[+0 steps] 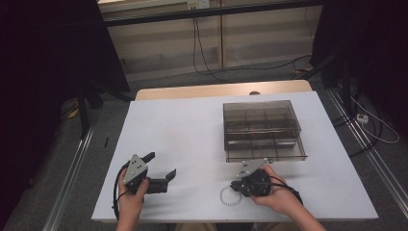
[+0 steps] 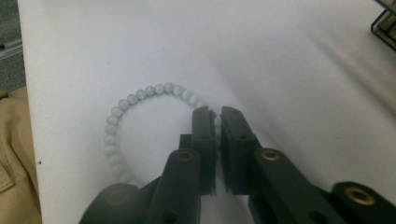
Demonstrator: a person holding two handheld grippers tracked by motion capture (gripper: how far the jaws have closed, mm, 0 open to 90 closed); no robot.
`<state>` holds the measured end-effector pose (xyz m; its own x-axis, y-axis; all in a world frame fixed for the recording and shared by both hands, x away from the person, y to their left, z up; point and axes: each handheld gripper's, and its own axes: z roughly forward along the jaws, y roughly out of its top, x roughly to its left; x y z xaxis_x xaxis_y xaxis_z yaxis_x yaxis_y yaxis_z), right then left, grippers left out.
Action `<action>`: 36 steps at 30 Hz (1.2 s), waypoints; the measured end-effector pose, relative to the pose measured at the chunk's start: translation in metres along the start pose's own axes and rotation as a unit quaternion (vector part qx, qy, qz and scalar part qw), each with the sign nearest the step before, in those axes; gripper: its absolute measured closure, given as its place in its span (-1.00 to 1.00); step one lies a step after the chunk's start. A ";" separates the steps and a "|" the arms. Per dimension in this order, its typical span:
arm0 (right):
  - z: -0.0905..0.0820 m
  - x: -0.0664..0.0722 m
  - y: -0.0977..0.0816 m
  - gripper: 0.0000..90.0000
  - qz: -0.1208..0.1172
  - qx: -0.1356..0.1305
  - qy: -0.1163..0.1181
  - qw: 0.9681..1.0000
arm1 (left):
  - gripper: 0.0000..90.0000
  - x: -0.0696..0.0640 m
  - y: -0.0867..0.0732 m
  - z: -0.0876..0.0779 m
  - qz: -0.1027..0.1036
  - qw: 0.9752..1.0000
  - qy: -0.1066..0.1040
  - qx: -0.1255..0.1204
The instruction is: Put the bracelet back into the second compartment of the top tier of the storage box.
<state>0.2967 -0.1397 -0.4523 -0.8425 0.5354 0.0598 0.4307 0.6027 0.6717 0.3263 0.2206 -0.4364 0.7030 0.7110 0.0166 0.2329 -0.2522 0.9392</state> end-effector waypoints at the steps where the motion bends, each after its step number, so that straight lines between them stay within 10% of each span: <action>1: 0.000 0.000 0.000 0.92 0.001 0.002 0.000 1.000 | -0.95 0.000 0.000 0.000 0.000 1.000 0.001 0.000; 36: -0.053 -0.020 0.034 0.94 0.038 0.019 0.061 0.997 | -0.95 0.000 -0.001 -0.001 0.002 1.000 0.004 0.004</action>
<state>0.3115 -0.1613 -0.3919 -0.8387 0.5062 0.2008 0.5053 0.5859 0.6335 0.3255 0.2220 -0.4365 0.6986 0.7151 0.0233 0.2355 -0.2606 0.9363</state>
